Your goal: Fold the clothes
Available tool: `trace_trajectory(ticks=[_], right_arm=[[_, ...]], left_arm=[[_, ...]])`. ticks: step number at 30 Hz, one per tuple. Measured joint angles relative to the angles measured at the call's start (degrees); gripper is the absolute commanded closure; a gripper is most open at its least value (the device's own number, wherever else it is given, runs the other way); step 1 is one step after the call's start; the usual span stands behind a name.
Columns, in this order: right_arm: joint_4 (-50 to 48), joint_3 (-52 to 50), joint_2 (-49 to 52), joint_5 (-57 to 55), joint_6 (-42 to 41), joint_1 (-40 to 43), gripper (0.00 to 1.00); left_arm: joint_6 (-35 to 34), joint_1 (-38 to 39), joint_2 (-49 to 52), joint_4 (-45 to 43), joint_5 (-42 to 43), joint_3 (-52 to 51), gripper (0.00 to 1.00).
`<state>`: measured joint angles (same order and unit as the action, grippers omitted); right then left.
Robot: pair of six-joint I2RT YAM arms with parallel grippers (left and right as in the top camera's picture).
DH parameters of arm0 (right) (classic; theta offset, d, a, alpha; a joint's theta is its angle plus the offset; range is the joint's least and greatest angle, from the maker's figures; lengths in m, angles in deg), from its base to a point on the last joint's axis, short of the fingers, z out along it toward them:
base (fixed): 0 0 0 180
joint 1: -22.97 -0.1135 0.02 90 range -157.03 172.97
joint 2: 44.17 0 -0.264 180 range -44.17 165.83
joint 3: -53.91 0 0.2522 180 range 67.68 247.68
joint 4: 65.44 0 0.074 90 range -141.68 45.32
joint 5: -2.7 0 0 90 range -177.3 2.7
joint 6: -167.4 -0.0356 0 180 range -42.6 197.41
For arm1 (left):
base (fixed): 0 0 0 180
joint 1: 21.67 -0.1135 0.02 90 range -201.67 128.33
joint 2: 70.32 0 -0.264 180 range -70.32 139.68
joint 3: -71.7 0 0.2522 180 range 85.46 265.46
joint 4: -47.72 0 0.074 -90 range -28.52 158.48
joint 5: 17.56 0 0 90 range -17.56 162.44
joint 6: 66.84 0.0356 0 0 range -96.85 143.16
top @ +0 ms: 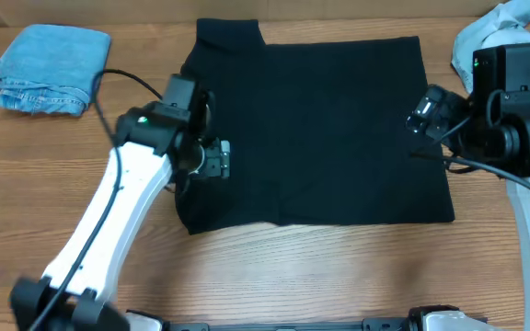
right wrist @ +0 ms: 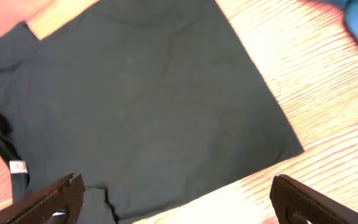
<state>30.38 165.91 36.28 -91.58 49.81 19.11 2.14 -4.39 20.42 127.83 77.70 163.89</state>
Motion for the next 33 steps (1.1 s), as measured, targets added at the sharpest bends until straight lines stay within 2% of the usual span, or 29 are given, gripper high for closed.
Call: trace_trajectory(ticks=[5, 9, 17, 24, 33], right_arm=[[-0.61, 0.00, 1.22, 0.96, 0.94, 0.09, 0.00], [-0.61, 0.00, 1.27, 1.14, 1.70, 0.09, 0.00], [-0.44, 0.00, 1.27, 1.05, 2.16, 0.09, 0.00], [-0.44, 0.00, 1.27, 0.94, 2.19, 0.09, 0.00], [-0.46, 0.00, 1.27, 0.87, 2.16, 0.09, 0.00]], left_arm=[[0.04, 0.00, 8.04, -2.36, 4.02, -0.81, 0.26], [1.55, -0.02, 13.42, -4.26, 6.21, -0.92, 0.32], [5.31, -3.08, 18.10, -9.38, 6.56, -1.05, 0.22], [12.41, -8.41, 18.58, -11.30, 10.67, -1.07, 0.23], [18.27, -8.76, 23.87, -12.59, 17.20, -1.16, 0.25]])
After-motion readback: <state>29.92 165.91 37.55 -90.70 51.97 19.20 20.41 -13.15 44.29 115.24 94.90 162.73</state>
